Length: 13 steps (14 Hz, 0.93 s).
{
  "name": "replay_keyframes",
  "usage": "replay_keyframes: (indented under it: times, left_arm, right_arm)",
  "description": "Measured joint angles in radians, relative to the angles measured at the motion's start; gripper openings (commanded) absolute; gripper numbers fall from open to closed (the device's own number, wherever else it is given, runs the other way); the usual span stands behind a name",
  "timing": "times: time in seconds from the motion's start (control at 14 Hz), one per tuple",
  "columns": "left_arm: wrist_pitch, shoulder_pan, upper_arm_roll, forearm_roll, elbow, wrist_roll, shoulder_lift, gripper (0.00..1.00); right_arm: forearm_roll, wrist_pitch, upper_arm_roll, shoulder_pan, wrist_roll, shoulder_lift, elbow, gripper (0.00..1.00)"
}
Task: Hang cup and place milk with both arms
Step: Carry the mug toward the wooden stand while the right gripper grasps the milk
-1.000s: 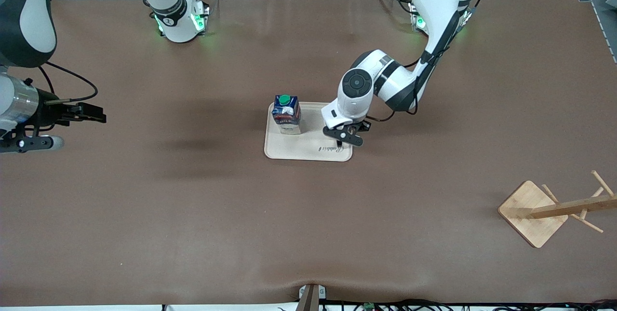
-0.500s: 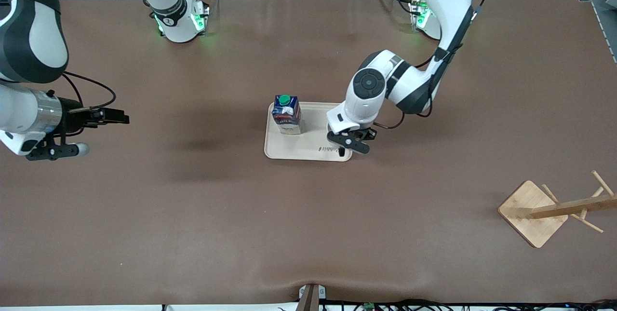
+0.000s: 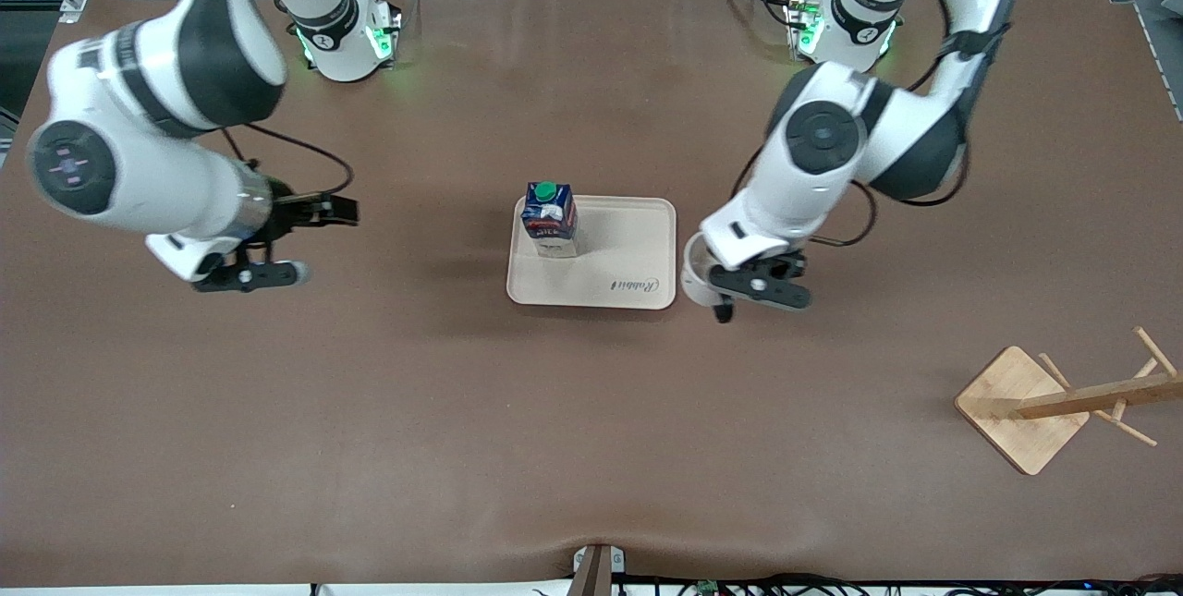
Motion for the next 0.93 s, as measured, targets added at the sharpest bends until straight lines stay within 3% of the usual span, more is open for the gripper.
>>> replay_keyframes:
  times: [0.5,0.93]
  left_arm:
    - [-0.023,0.297,-0.001,0.000,0.007,0.219,-0.116,0.00]
    - [-0.024,0.473,-0.002,-0.032,0.007,0.383,-0.119,0.00]
  right_arm:
    - [0.004,0.201,0.003,0.264,0.345,0.089,-0.024,1.00]
    - [0.066,0.247,0.002,0.356,0.497,0.117,-0.042,1.00]
